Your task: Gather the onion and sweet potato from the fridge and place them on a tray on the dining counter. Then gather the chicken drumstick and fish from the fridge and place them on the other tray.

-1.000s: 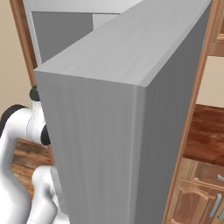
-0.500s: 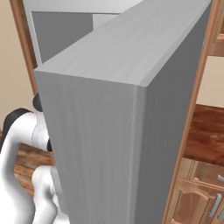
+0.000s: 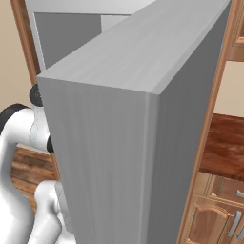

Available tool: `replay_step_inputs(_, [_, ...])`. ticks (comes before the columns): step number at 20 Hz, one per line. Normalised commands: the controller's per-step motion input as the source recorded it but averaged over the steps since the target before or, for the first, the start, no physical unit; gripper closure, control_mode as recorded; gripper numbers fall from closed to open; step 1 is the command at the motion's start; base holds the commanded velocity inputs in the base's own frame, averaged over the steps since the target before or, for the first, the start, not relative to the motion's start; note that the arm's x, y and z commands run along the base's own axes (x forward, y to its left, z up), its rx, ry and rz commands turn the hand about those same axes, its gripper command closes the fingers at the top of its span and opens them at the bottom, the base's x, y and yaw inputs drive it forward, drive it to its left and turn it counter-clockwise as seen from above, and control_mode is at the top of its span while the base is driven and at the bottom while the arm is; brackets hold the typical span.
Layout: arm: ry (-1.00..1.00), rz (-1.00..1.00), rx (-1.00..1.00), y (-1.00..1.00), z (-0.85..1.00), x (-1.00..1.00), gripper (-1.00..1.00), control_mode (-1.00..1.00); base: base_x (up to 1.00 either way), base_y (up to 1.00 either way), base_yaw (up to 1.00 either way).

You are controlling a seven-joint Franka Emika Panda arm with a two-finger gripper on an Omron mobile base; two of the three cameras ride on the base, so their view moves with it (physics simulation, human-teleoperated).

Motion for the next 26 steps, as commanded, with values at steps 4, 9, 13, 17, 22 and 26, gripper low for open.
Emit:
replay_step_inputs(4, [-0.05, 0.00, 0.00, 0.00, 0.33, 0.00, -1.00, -1.00, 0.00, 0.00, 0.00])
replay_step_inputs(9, [0.00, 0.00, 0.00, 0.00, 0.26, 0.00, -1.00, -1.00, 0.00, 0.00, 0.00])
replay_step_inputs(13, [0.00, 0.00, -0.01, 0.00, 0.19, 0.10, -1.00, -1.00, 0.00, 0.00, 0.00])
replay_step_inputs(17, [0.00, 0.00, -0.02, 0.00, 0.06, 0.24, -1.00, -1.00, 0.00, 0.00, 0.00])
replay_step_inputs(22, [0.00, 0.00, -0.04, 0.03, 0.13, 0.29, -1.00, -1.00, 0.00, 0.00, 0.00])
replay_step_inputs(26, [0.00, 0.00, -0.04, 0.02, 0.23, 0.29, -1.00, -1.00, 0.00, 0.00, 0.00])
